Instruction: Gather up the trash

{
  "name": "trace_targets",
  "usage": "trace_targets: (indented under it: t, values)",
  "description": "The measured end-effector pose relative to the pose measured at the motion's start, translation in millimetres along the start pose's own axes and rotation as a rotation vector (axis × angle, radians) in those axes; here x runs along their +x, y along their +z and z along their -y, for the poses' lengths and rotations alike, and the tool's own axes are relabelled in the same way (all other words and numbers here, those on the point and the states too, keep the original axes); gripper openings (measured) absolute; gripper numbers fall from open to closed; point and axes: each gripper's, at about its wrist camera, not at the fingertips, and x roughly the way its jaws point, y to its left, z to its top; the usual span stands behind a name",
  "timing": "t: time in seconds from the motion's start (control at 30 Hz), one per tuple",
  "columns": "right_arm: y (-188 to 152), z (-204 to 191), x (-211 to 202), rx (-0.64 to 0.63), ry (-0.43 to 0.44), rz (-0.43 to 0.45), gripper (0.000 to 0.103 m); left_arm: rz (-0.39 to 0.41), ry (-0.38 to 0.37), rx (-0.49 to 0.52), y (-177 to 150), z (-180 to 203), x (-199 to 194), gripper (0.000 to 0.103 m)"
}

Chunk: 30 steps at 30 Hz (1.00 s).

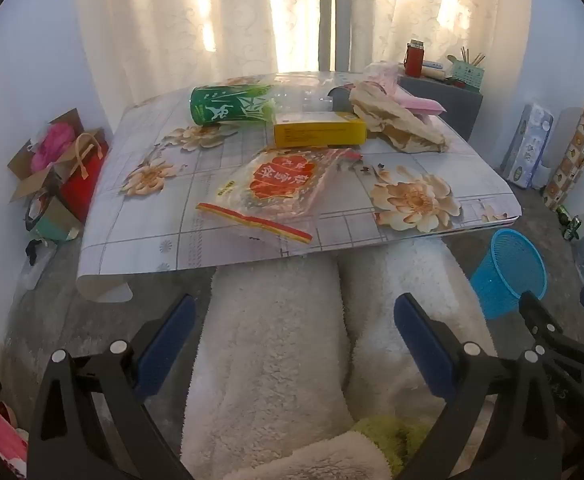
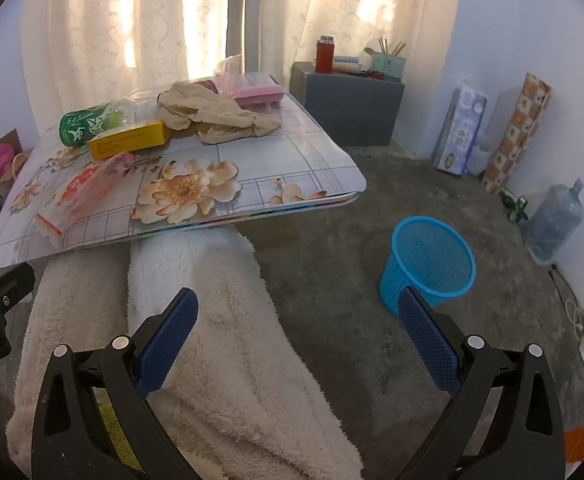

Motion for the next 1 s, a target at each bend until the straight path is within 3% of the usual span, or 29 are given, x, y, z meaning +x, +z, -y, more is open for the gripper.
trace_targets:
  t: [1.0]
  values:
    - [-0.6, 2.0, -3.0, -0.003, -0.003, 0.003, 0.096, -0.009, -0.004, -0.003, -4.4, -5.9, 4.0, 0.097]
